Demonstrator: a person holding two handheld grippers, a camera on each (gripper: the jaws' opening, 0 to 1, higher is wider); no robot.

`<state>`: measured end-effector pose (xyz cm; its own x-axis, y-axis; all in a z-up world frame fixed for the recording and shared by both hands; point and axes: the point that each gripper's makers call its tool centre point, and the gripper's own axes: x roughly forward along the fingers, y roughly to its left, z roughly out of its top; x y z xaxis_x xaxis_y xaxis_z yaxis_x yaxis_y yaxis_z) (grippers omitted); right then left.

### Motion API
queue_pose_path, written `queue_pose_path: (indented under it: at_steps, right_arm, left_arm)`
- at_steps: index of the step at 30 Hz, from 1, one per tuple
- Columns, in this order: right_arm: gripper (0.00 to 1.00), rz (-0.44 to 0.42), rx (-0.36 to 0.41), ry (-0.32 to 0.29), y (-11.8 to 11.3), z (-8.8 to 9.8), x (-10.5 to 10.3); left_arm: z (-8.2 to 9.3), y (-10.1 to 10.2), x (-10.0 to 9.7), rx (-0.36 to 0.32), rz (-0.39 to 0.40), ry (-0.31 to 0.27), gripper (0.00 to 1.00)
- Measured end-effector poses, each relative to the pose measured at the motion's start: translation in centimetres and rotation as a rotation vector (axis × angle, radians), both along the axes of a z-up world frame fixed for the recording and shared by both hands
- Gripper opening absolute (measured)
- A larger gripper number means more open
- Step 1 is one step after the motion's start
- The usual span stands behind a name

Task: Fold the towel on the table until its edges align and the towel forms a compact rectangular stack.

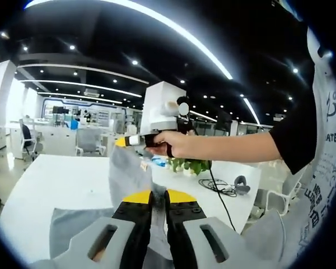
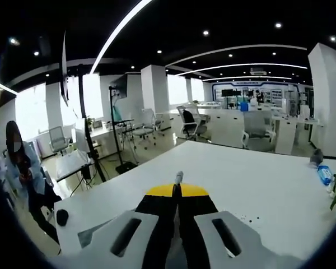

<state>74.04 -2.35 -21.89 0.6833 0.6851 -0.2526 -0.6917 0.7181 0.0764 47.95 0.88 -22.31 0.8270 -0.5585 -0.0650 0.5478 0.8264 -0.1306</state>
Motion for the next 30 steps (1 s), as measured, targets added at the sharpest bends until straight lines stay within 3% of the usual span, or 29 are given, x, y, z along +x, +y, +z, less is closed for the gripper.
queue_pose_path:
  at_steps: [3,5,10,30]
  right_arm:
    - [0.0,0.004,0.007,0.002,0.4,0.1,1.0]
    - [0.0,0.007,0.01,-0.001,0.7,0.5,-0.2]
    - [0.0,0.014,0.018,-0.002,1.3,0.6,0.5]
    - [0.0,0.051,0.002,0.026,4.0,-1.3,-1.1]
  left_arm:
    - [0.1,0.6,0.1,-0.003,0.012,-0.004,0.09]
    - [0.2,0.9,0.1,-0.003,0.018,-0.007,0.09]
    - [0.1,1.3,0.2,-0.007,0.032,-0.007,0.09]
    - [-1.9,4.0,-0.6,-0.036,0.12,0.047,0.09]
